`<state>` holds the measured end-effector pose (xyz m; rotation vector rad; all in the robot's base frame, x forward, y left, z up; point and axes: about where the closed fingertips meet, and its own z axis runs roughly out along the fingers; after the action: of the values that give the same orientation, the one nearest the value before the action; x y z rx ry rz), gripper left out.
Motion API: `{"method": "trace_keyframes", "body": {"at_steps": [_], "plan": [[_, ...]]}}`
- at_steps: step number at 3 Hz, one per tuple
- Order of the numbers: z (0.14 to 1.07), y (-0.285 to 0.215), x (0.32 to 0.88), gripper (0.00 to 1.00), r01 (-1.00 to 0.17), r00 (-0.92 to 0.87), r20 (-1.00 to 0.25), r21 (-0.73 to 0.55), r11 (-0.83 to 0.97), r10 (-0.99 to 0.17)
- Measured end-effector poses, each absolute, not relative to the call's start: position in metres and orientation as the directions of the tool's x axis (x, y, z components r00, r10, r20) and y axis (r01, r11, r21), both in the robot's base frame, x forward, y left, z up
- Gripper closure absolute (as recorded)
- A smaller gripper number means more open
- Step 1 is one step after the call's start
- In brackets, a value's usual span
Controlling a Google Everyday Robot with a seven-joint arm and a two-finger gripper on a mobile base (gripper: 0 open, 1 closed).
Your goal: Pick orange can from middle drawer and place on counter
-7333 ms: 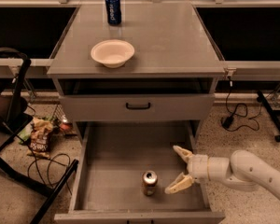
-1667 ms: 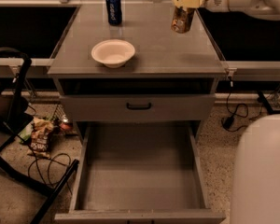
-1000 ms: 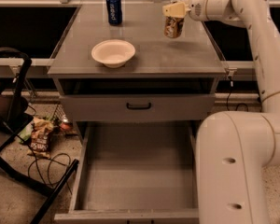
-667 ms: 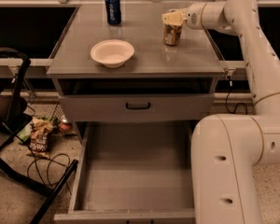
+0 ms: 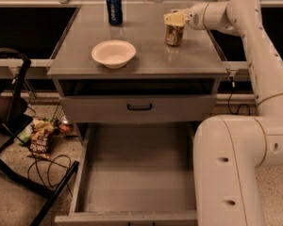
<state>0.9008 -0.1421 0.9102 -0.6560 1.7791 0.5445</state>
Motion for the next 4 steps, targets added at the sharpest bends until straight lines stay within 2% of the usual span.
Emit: {"method": "trace_keyframes", "body": {"at_steps": [1, 2, 4], "plan": [[0.91, -0.142, 0.901, 0.2, -0.671, -0.237, -0.958, 0.04, 0.74, -0.163], [0.91, -0.142, 0.901, 0.0, -0.671, -0.238, -0.958, 0.04, 0.74, -0.163], [0.932, -0.135, 0.898, 0.0, -0.682, -0.194, -0.964, 0.0, 0.731, -0.181]]}}
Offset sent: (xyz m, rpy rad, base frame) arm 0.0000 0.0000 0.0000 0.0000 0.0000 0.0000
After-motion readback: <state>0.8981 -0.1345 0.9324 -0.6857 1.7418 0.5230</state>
